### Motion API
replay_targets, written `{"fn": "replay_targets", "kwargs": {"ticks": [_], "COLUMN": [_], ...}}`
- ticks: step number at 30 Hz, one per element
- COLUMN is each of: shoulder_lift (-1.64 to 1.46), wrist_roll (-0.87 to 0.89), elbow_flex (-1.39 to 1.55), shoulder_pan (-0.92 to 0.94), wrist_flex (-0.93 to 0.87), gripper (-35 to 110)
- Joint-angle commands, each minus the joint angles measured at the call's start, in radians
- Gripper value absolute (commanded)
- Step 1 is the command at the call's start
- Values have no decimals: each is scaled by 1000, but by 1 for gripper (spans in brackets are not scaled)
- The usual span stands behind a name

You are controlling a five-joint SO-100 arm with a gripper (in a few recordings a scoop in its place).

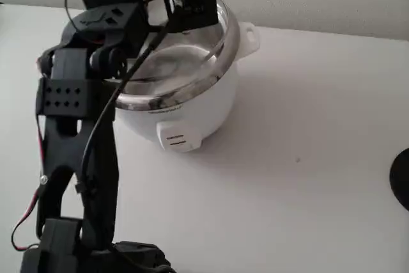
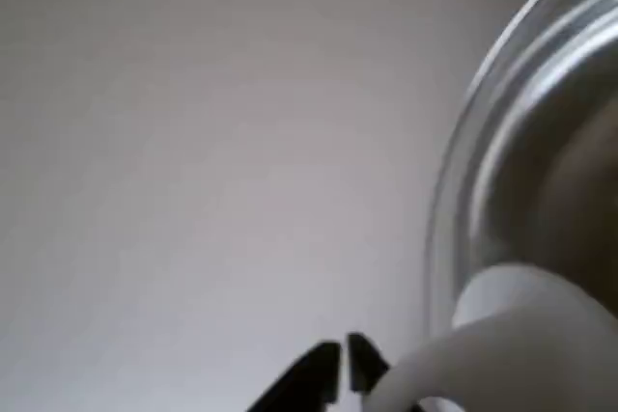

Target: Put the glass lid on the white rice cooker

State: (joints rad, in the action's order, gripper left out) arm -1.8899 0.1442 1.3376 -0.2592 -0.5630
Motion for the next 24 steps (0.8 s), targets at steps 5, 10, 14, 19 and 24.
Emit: {"fn": "replay_targets", "kwargs": {"ticks": [5, 10, 14, 19, 24], "shoulder_lift": [12, 49, 67, 75, 75], "wrist_roll": [25, 38, 52, 55, 75], "elbow_flex": [-152, -152, -147, -114, -74], "shoulder_pan": [-15, -18, -17, -15, -11], "wrist_flex": [106, 124, 130, 152, 164], "gripper": [0, 0, 0, 0, 0]}}
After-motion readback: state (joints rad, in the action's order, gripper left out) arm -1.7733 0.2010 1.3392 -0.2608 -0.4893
